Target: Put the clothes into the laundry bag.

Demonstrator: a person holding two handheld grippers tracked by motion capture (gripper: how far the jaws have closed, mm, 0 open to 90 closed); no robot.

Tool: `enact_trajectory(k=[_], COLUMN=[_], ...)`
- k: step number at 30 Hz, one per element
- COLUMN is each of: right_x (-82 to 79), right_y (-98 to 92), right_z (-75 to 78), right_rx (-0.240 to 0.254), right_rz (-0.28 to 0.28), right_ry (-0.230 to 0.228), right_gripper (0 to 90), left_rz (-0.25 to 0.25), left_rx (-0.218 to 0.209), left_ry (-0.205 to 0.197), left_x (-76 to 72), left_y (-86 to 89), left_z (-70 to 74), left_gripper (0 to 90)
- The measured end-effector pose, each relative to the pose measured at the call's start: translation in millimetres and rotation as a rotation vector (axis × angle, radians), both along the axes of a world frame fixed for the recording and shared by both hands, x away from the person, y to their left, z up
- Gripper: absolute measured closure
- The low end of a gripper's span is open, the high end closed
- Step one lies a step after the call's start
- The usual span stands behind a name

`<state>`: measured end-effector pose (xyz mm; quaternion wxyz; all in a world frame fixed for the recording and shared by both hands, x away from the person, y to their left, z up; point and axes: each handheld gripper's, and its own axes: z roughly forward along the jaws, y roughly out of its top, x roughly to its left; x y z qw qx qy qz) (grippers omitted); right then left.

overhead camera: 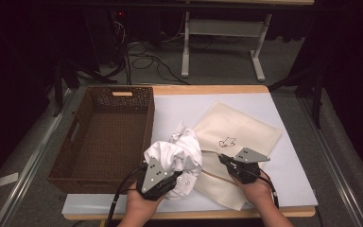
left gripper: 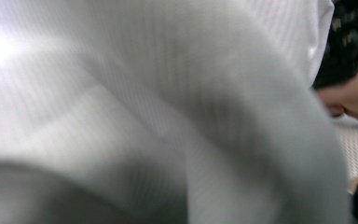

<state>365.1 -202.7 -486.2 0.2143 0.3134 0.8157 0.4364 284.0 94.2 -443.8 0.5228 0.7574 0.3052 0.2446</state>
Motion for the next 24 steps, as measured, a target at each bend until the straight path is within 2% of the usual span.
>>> enact_trajectory(k=[1, 2, 3, 5, 11, 13, 14, 15, 16, 17, 19, 21, 22, 23, 24], right_x=[-0.7, -0.7, -2.6, -3.9, -4.6, -4.9, -4.3, -4.7, -5.1, -5.1, -5.1, -5.0, -5.4, -5.2, -5.0], right_y=[0.2, 0.2, -2.3, -5.9, -10.8, -10.5, -9.7, -9.6, -9.9, -9.9, -11.9, -12.5, -12.8, -13.5, -13.1], right_z=[0.1, 0.1, 1.6, 3.4, 7.5, 8.0, 8.8, 8.9, 9.1, 9.1, 9.0, 9.1, 8.6, 8.2, 8.1], right_rx=[0.006, 0.006, 0.014, 0.033, 0.047, 0.053, 0.046, 0.045, 0.043, 0.043, 0.046, 0.045, 0.050, 0.054, 0.053], right_rz=[-0.003, -0.003, -0.006, -0.011, -0.014, -0.018, -0.013, -0.016, -0.016, -0.016, -0.015, -0.017, -0.023, -0.022, -0.019], right_ry=[0.001, 0.001, -0.004, -0.004, -0.011, -0.002, -0.012, -0.013, -0.015, -0.015, -0.020, -0.020, -0.016, -0.017, -0.018], right_gripper=[88.1, 88.1, 88.0, 88.1, 88.2, 88.2, 88.2, 88.1, 88.1, 88.1, 88.1, 88.1, 88.1, 88.1, 88.1], left_rz=[-0.016, -0.016, -0.033, -0.053, -0.074, -0.070, -0.057, -0.057, -0.067, -0.067, -0.085, -0.085, -0.087, -0.108, -0.123], left_rx=[0.024, 0.024, 0.051, 0.073, 0.110, 0.118, 0.117, 0.117, 0.091, 0.091, 0.065, 0.056, 0.038, -0.009, -0.012], left_ry=[0.012, 0.012, 0.016, 0.016, 0.033, 0.024, 0.004, 0.004, 0.014, 0.014, -0.008, -0.007, 0.006, 0.023, 0.021], left_x=[-1.0, -1.0, -1.9, -3.7, -1.6, -1.8, -2.9, -2.9, -4.7, -4.7, -13.7, -17.2, -19.9, -25.3, -28.1], left_y=[-6.9, -6.9, -14.5, -28.2, -49.0, -52.3, -54.6, -54.6, -50.2, -50.2, -38.1, -33.5, -29.8, -25.7, -26.1], left_z=[-4.6, -4.6, -8.7, -16.5, -33.7, -35.5, -33.4, -33.4, -23.3, -23.3, -8.5, -4.5, -2.2, -1.2, -1.5], left_gripper=[66.3, 66.3, 66.2, 66.1, 66.1, 66.1, 66.2, 66.2, 66.2, 66.3, 66.5, 66.5, 66.6, 66.8, 66.8])
